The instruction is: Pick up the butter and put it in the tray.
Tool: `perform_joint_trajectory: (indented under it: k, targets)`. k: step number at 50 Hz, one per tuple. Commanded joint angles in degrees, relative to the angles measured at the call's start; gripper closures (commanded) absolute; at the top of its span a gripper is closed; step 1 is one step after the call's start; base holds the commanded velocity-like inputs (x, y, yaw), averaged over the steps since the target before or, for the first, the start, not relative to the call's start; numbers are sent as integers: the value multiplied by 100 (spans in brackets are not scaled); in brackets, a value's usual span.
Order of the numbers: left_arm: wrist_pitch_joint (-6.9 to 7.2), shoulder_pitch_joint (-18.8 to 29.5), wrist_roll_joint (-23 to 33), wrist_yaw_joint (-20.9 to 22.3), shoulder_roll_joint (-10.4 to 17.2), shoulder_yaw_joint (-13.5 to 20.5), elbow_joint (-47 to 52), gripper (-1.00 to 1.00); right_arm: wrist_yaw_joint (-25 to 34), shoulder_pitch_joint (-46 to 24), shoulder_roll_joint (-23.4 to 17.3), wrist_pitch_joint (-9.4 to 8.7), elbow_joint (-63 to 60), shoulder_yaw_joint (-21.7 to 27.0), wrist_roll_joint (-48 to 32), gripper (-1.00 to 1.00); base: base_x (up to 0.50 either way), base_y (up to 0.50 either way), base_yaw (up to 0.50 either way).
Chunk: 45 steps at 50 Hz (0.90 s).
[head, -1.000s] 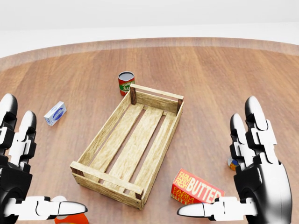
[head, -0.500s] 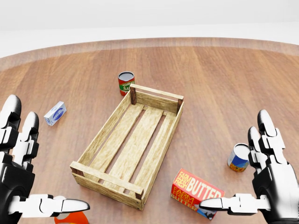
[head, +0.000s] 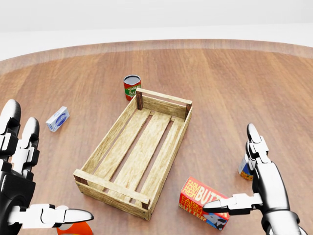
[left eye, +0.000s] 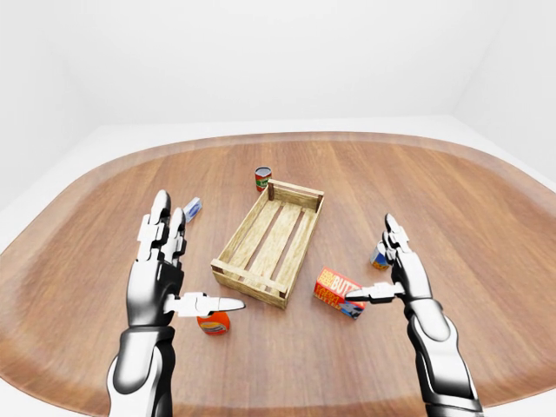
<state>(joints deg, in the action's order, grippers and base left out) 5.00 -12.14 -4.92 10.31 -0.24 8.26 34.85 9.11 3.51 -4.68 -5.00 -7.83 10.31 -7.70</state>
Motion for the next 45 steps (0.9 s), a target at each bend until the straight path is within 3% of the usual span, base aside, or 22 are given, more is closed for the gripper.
perform_joint_trajectory:
  k: [1,45]
  targets:
    - [0,-15,33,-3,-8,-28,-7,-100,15,-351,-169,0,660,-156,-282,-100,0,0,0]
    - [0,21,-1,12,-7,87,68,-100,165,-810,-532,0,2285,-170,-878,-100,0,0,0]
